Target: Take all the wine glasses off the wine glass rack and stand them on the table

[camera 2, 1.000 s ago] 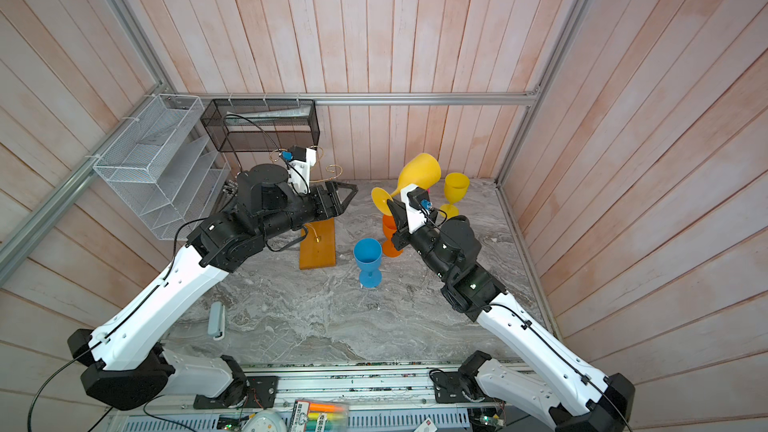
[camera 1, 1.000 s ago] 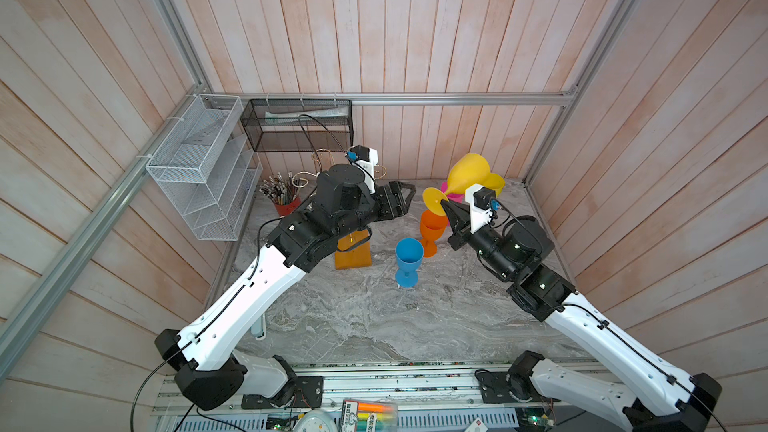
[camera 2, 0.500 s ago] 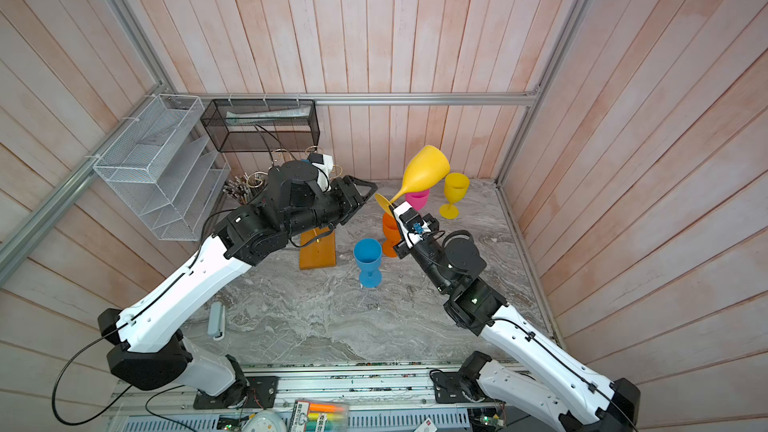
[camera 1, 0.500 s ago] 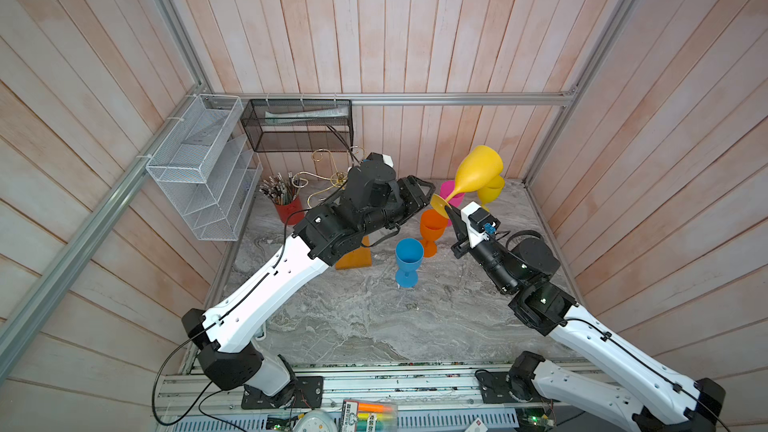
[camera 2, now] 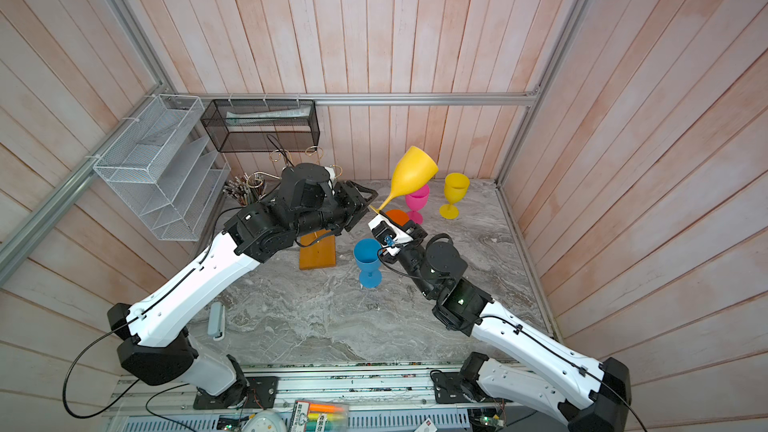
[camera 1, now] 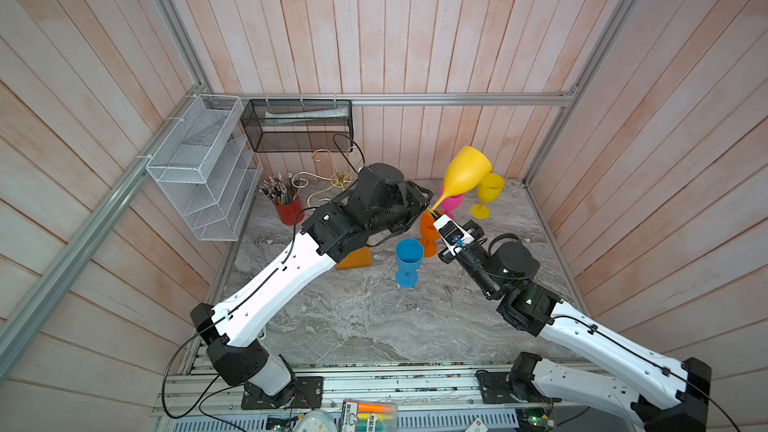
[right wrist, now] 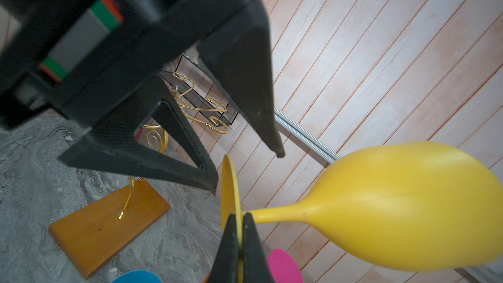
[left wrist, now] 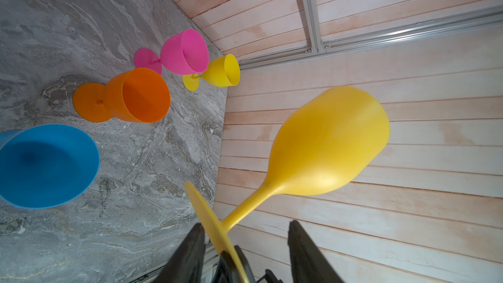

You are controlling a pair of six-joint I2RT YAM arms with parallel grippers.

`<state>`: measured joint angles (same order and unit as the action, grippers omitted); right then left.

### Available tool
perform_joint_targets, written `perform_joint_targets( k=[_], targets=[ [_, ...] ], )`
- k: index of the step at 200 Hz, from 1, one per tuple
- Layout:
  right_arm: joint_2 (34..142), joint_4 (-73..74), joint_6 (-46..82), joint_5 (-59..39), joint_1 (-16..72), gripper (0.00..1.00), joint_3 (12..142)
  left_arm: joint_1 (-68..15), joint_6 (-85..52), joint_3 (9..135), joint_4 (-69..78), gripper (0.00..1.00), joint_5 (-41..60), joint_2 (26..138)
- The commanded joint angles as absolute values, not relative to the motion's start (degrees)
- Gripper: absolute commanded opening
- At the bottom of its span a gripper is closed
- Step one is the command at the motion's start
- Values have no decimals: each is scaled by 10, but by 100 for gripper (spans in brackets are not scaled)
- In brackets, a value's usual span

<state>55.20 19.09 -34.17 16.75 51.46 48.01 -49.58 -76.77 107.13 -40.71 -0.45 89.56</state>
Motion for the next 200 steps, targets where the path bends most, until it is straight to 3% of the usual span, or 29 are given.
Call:
perform_joint_targets(
  k=[1, 32, 71, 87, 119, 153, 200],
  targets=[
    [554, 220, -371, 195, 518, 0, 483, -498, -781, 1064, -404, 47, -1, 900],
    [553, 222, -379, 196, 518, 0, 486, -497, -784, 1047, -391, 38, 2, 899],
    [554, 219, -379, 195, 521, 0, 489, -493, -784, 1043, -386, 37, 15, 912],
    [551, 217, -377, 195, 521, 0, 490, -490, -782, 1038, -380, 28, 21, 916],
    [547, 206, -371, 192, 522, 0, 493, -483, -782, 1026, -367, 0, 30, 915],
    [547, 203, -363, 190, 522, 0, 494, -477, -779, 1009, -353, 0, 29, 903],
    [557, 204, -343, 181, 522, 15, 502, -465, -770, 963, -312, 0, 20, 869]
  ],
)
